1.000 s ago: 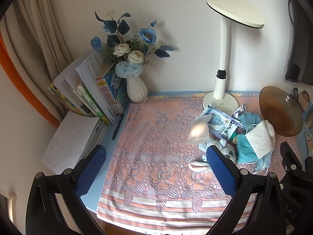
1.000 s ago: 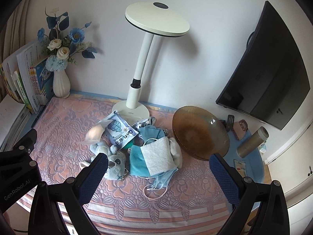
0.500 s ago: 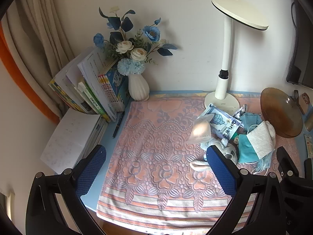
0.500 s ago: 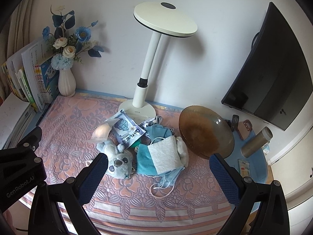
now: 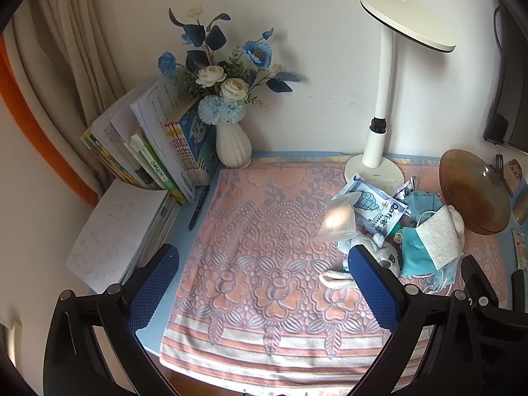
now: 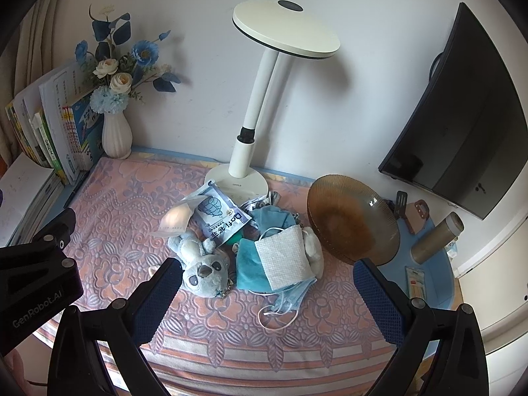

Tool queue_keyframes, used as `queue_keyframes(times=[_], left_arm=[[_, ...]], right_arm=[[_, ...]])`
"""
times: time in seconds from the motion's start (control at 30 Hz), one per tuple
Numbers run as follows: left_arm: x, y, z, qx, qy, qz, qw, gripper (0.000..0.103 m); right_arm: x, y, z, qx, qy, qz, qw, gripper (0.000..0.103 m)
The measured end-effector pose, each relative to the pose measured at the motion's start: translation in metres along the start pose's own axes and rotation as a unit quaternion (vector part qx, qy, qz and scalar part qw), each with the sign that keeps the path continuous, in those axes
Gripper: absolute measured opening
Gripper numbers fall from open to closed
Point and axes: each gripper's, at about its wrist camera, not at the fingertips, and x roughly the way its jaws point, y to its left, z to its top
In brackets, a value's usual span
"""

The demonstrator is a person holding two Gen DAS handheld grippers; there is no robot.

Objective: Organize soft objects

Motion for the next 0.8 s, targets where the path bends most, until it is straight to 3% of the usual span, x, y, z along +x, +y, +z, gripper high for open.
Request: queue_keyframes(times=[0.8], left_arm=[[0.0017,-0.0051,0.003,0.0,-0.004,-0.008,1.0,0.102]], right_arm=[[0.0064,-0.0036,0.0013,0.01,0.007,0.006,1.0,0.103]])
